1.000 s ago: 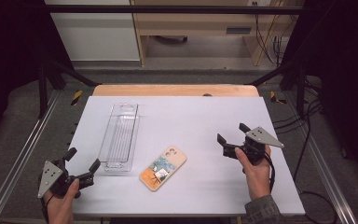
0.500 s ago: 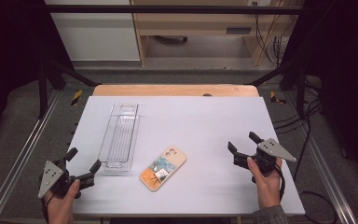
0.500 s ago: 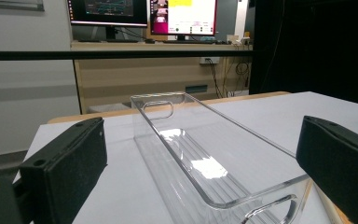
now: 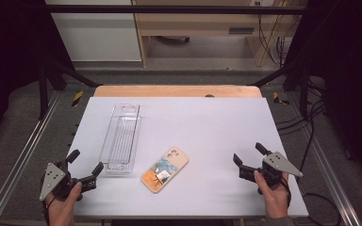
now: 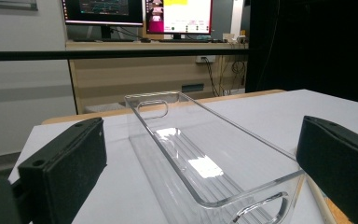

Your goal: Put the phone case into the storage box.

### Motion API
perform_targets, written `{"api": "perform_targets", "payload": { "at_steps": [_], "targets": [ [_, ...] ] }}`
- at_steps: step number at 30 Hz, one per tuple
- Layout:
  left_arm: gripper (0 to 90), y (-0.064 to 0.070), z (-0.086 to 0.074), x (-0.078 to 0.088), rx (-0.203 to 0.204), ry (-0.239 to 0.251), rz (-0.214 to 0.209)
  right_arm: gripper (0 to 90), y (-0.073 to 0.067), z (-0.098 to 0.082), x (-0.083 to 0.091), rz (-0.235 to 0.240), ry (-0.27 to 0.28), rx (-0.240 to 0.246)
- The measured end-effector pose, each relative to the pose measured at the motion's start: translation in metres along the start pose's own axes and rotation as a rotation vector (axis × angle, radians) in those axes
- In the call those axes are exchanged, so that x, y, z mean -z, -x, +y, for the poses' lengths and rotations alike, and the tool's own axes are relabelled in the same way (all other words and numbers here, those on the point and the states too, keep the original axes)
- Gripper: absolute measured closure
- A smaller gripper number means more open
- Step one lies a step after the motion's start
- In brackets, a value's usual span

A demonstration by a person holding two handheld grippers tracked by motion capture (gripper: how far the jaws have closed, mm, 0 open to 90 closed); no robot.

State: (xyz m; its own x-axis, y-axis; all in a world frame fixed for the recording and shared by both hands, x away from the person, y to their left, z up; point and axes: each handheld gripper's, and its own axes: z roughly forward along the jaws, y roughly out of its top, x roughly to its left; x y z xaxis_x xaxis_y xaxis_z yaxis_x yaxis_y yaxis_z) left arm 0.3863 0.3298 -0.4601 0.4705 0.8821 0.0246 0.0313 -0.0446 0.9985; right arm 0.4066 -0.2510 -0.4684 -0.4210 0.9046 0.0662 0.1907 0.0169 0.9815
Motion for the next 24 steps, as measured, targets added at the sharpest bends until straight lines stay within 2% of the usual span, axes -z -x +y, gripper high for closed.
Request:
{"api": "perform_targets", "payload": {
  "at_steps": [3, 13, 17, 24],
  "targets": [
    [1.4, 0.000, 0.000, 0.000, -0.003, -0.002, -0.001, 6.1, -0.001, -0.005, 0.003, 0.012, -0.001, -0.005],
    [1.4, 0.005, 0.003, -0.002, -0.012, -0.014, -0.017, 5.3, -0.009, -0.013, 0.006, 0.051, 0.016, 0.051],
    [1.5, 0.007, 0.005, -0.001, -0.009, -0.017, -0.003, 4.7, -0.010, -0.015, 0.006, 0.054, 0.032, 0.058],
    [1.5, 0.009, 0.008, 0.000, -0.005, -0.025, -0.018, 3.5, -0.013, -0.018, 0.005, 0.063, 0.048, 0.076]
  ]
}}
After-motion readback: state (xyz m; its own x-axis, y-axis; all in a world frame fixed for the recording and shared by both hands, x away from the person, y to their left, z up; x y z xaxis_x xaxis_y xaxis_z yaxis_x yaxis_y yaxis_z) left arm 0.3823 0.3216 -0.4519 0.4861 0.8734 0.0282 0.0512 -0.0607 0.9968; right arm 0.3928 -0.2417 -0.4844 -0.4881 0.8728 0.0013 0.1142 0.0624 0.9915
